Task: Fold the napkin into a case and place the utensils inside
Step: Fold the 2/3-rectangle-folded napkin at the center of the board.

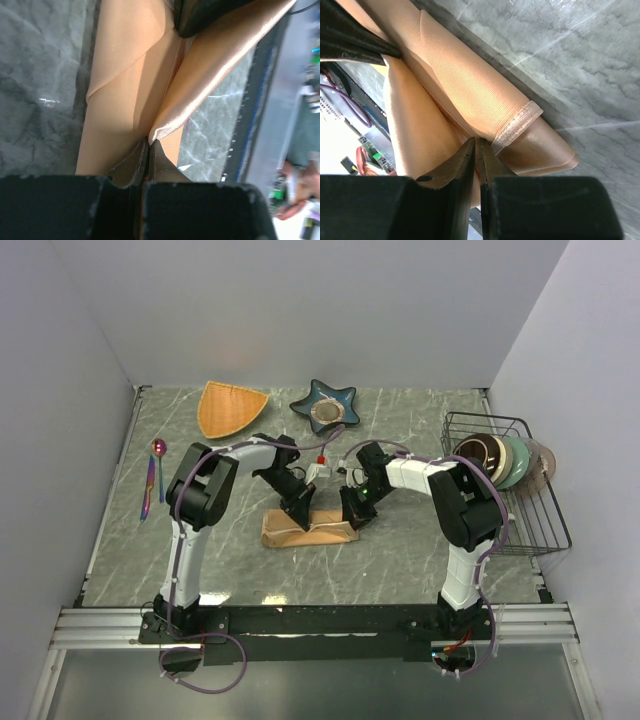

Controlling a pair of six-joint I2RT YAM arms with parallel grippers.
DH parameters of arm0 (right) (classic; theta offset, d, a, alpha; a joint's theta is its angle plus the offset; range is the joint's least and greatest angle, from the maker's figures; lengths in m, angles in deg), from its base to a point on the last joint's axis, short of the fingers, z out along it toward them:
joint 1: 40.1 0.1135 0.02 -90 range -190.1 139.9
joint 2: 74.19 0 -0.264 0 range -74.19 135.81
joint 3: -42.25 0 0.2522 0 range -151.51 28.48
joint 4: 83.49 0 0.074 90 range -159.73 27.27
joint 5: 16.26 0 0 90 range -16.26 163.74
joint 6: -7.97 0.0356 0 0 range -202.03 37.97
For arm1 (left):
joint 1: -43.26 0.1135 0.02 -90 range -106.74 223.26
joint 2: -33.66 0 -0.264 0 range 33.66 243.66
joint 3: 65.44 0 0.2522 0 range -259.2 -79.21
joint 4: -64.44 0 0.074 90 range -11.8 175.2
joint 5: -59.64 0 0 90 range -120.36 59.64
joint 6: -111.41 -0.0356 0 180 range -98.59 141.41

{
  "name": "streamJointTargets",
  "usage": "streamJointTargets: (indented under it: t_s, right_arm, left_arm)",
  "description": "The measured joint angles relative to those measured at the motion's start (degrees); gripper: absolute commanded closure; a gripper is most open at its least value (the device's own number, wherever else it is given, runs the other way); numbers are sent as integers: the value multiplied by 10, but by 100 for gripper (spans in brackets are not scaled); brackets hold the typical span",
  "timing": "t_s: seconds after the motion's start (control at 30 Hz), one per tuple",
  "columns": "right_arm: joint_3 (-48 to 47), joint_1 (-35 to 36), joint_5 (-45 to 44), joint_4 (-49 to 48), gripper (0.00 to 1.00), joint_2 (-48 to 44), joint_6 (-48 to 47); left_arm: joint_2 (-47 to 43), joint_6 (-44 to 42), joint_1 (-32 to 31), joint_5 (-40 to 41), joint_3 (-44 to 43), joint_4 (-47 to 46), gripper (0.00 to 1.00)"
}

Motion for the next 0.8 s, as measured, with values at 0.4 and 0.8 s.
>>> streamJointTargets:
  t_s: [0.4,0.8]
  right_arm:
    - [-4,6,-26,5,75,-16,-17]
    - [-52,-3,-80,25,41,-136,-101]
  left_arm:
    - [51,19,24,-58,-26,43,99]
    - [72,30,28,-70,-37,73,99]
